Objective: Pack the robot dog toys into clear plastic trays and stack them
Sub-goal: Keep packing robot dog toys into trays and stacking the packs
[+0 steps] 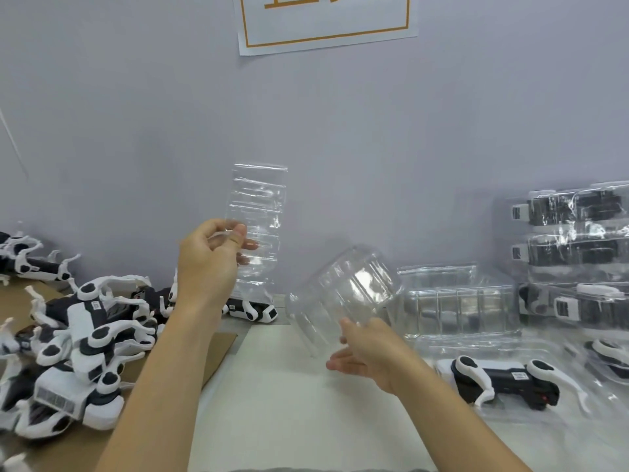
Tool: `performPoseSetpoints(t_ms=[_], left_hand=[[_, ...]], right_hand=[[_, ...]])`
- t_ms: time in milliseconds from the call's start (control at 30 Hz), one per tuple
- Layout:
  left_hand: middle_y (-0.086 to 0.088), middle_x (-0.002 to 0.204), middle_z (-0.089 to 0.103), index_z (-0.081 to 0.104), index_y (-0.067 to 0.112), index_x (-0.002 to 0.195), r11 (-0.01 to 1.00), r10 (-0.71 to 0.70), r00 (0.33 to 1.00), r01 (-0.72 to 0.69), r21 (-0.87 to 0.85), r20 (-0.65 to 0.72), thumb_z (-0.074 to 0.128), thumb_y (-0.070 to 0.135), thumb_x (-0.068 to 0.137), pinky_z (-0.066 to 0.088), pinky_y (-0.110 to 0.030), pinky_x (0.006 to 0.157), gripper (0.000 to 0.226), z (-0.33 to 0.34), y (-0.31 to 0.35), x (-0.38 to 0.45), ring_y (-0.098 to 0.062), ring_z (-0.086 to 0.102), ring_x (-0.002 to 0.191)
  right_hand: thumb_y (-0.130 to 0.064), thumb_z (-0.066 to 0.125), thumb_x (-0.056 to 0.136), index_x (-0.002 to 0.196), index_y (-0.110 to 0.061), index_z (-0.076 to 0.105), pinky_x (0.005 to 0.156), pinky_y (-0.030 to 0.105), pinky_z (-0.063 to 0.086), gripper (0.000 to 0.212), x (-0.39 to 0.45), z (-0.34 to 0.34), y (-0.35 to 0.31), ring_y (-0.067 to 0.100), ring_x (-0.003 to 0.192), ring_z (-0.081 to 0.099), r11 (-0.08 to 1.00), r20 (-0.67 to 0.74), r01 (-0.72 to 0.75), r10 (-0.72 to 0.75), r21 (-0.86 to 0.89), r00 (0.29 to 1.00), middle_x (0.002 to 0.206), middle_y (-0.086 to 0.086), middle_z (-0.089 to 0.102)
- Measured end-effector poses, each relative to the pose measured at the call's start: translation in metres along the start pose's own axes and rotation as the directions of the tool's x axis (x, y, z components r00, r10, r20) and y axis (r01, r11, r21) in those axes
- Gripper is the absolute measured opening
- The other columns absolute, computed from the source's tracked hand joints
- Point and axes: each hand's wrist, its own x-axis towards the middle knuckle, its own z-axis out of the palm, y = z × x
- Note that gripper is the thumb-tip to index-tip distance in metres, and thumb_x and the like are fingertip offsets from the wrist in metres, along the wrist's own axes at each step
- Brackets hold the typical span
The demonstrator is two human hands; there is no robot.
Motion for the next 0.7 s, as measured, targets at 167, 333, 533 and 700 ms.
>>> performPoseSetpoints(t_ms=[167, 333, 533, 700], left_hand=[[0.003, 0.073, 0.075, 0.069, 0.021, 0.093, 0.997, 0.027, 0.992, -0.036, 0.068, 0.124, 0.063, 0.018, 0.098, 0.046, -0.009, 0.055, 0.009, -0.001, 0.006, -0.002, -0.003, 0.065, 0.060], [0.002, 0.074, 0.075, 0.069, 0.021, 0.095, 0.995, 0.031, 0.988, -0.044, 0.086, 0.152, 0.063, 0.019, 0.098, 0.047, -0.010, 0.056, 0.007, 0.000, 0.009, -0.003, -0.004, 0.065, 0.061], [0.002, 0.074, 0.076, 0.070, 0.018, 0.096, 0.993, 0.006, 0.980, -0.029, 0.116, 0.197, 0.064, 0.019, 0.097, 0.047, -0.010, 0.057, 0.006, 0.002, 0.010, -0.006, -0.004, 0.065, 0.062], [0.001, 0.076, 0.076, 0.071, 0.017, 0.101, 0.958, -0.031, 0.948, -0.061, 0.279, 0.315, 0.066, 0.020, 0.096, 0.051, -0.025, 0.074, 0.008, -0.001, 0.014, -0.007, -0.013, 0.069, 0.071]], right_hand=[[-0.035, 0.049, 0.101, 0.076, -0.001, 0.067, 0.042, 0.016, 0.044, 0.047, -0.005, -0.009, -0.001, 0.015, 0.046, 0.064, 0.937, -0.060, 0.065, -0.091, -0.344, 0.994, 0.059, 0.010, 0.070], [-0.030, 0.054, 0.094, 0.082, 0.003, 0.071, 0.063, 0.028, 0.052, 0.039, 0.003, -0.006, -0.003, 0.014, 0.057, 0.061, 0.764, -0.032, 0.301, -0.387, -0.570, 0.922, 0.067, 0.010, 0.071], [-0.034, 0.053, 0.097, 0.149, -0.033, 0.038, 0.113, 0.023, 0.027, 0.054, 0.007, 0.000, 0.015, 0.011, 0.144, 0.031, 0.572, 0.354, 0.465, -0.302, -0.675, 0.885, 0.157, -0.012, 0.033], [-0.019, 0.047, 0.097, 0.108, -0.027, 0.070, 0.078, 0.018, 0.046, 0.027, 0.010, 0.000, 0.004, 0.010, 0.097, 0.063, 0.713, 0.036, 0.477, -0.538, -0.514, 0.842, 0.102, -0.008, 0.070]])
